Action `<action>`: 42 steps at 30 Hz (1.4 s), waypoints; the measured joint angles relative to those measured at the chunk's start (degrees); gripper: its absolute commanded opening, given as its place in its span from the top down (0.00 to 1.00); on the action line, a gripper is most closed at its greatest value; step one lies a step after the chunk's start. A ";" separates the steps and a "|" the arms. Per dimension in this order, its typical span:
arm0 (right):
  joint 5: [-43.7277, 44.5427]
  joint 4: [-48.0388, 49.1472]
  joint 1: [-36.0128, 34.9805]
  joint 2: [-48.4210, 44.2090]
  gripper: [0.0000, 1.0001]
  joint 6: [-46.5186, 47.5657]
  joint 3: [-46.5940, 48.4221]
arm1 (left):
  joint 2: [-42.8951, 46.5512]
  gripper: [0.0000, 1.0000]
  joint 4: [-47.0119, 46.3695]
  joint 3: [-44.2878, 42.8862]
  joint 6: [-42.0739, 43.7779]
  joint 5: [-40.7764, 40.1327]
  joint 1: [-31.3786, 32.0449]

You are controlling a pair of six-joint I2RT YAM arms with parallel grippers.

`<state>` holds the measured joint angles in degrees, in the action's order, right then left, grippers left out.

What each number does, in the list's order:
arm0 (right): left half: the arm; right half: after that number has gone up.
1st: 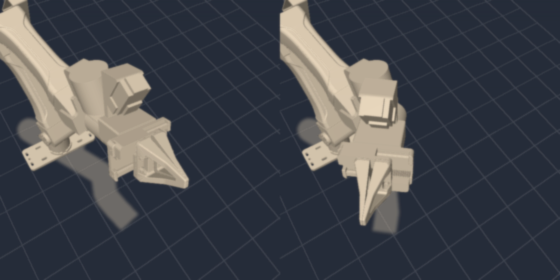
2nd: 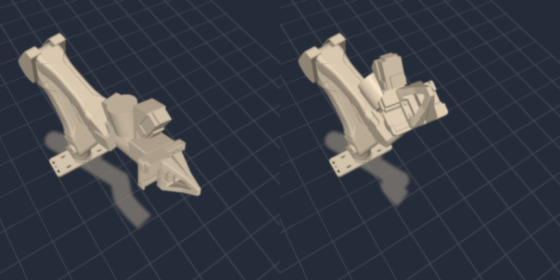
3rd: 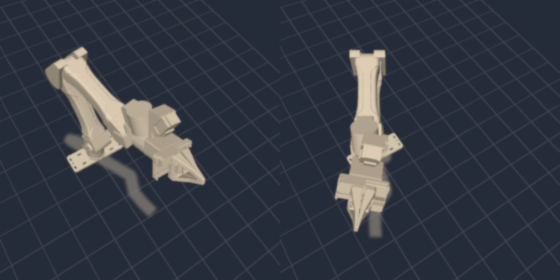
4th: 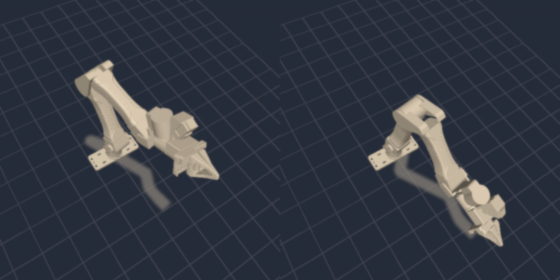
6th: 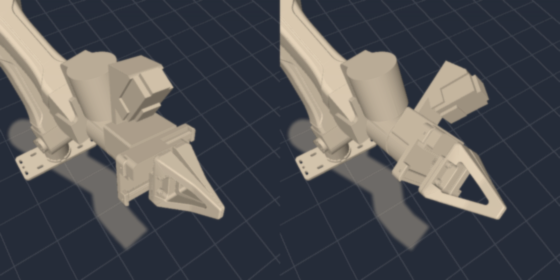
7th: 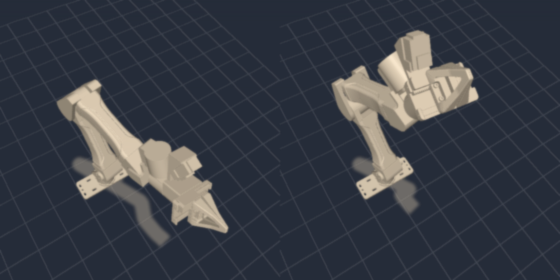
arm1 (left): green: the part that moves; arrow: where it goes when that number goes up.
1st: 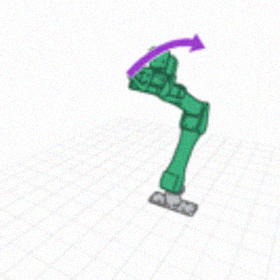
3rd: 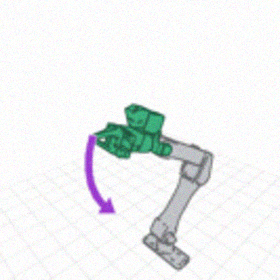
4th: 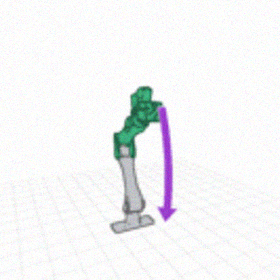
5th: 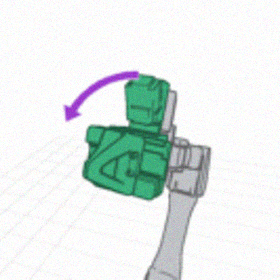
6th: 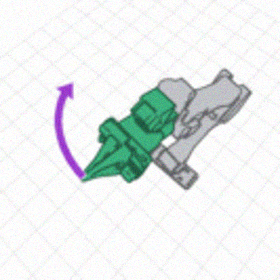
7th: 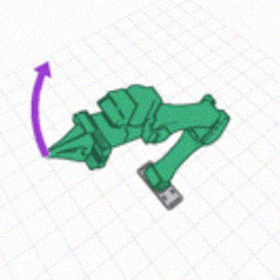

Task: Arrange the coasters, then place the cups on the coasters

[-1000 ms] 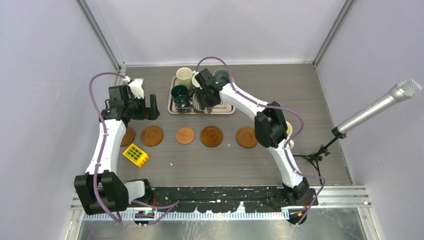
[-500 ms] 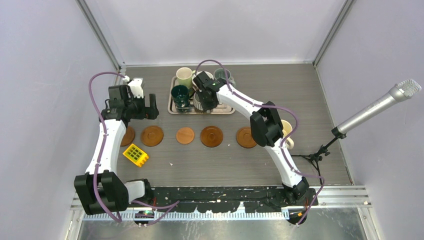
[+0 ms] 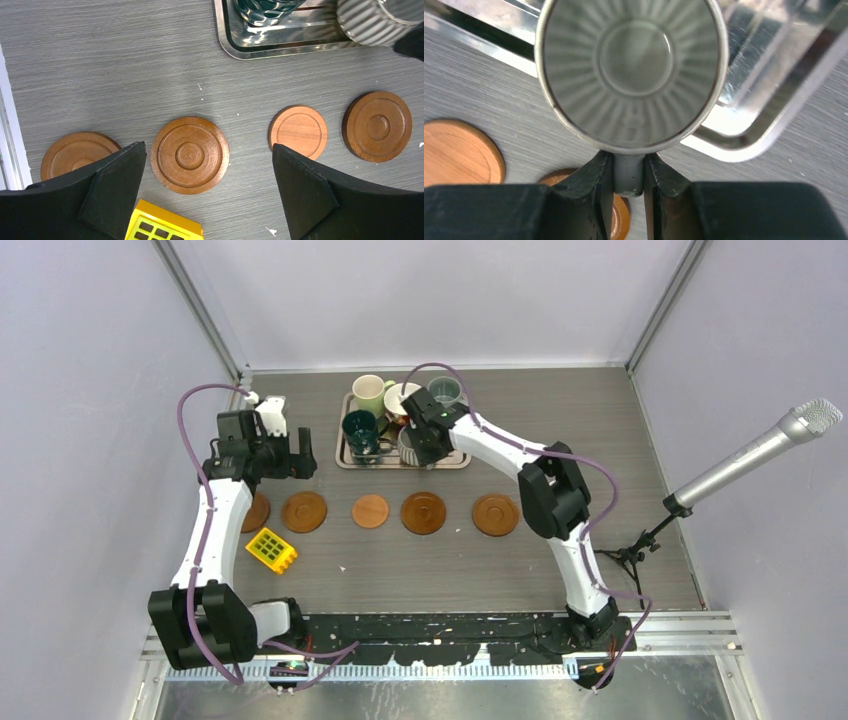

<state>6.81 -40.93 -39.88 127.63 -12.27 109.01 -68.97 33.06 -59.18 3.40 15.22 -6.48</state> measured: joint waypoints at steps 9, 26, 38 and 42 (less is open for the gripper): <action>2.14 6.62 1.03 -11.06 1.00 1.97 -13.57 | 0.00 0.00 -0.09 0.15 0.00 -1.14 0.00; -3.23 13.73 6.25 -36.70 1.00 3.21 -39.34 | -0.13 0.00 -0.17 0.15 0.00 -2.25 0.00; -7.48 10.19 9.99 -56.87 1.00 5.11 -58.36 | -0.11 0.00 0.22 0.15 0.00 -3.56 0.00; -7.76 9.60 9.99 -57.35 1.00 6.23 -61.13 | -0.02 0.00 0.31 0.15 0.00 -3.89 0.00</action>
<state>-0.95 -31.33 -29.89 70.28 -6.04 47.88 -68.99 33.36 -59.02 3.40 11.33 -6.48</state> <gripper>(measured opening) 0.283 0.996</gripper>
